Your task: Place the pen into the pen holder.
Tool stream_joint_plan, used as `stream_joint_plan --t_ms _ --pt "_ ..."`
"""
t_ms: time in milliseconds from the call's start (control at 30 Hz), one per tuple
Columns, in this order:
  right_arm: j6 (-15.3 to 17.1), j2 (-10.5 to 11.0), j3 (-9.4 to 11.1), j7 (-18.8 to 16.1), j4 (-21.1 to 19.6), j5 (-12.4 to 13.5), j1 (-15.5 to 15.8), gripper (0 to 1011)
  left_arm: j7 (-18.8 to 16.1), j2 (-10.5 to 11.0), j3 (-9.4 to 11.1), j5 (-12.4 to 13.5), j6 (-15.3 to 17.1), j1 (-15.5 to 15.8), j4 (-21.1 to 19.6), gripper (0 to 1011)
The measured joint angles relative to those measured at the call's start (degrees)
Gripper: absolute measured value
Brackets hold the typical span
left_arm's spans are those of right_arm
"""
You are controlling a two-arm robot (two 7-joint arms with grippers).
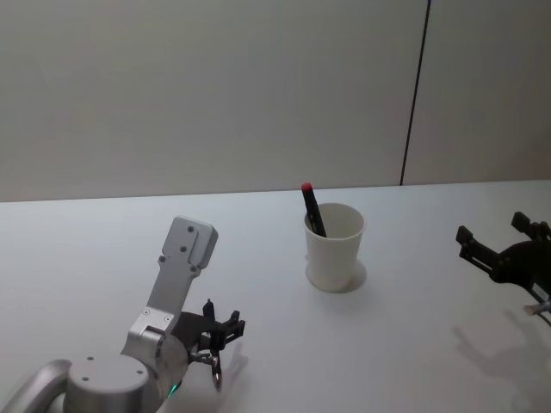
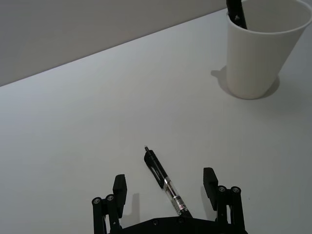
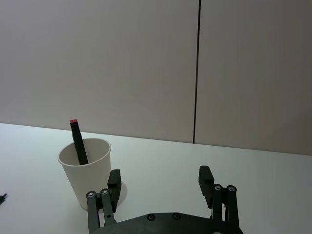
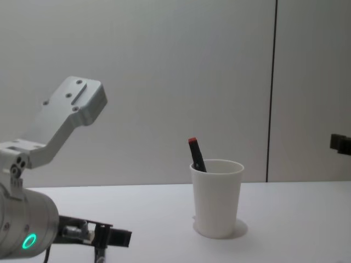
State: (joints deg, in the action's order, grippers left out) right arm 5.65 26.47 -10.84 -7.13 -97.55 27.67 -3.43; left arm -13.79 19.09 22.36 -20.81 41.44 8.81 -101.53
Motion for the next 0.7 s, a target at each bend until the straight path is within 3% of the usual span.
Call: stream_joint_plan --t_ms 267,700 --pt "0.00 0.00 0.00 0.00 0.00 0.00 0.00 1001 -1.46 -1.06 -0.61 -1.38 2.05 -0.05 1.01 1004" --pt "0.00 0.00 0.00 0.00 0.00 0.00 -0.01 1001 -1.79 -2.40 -0.90 -1.00 4.14 0.32 3.16 1004"
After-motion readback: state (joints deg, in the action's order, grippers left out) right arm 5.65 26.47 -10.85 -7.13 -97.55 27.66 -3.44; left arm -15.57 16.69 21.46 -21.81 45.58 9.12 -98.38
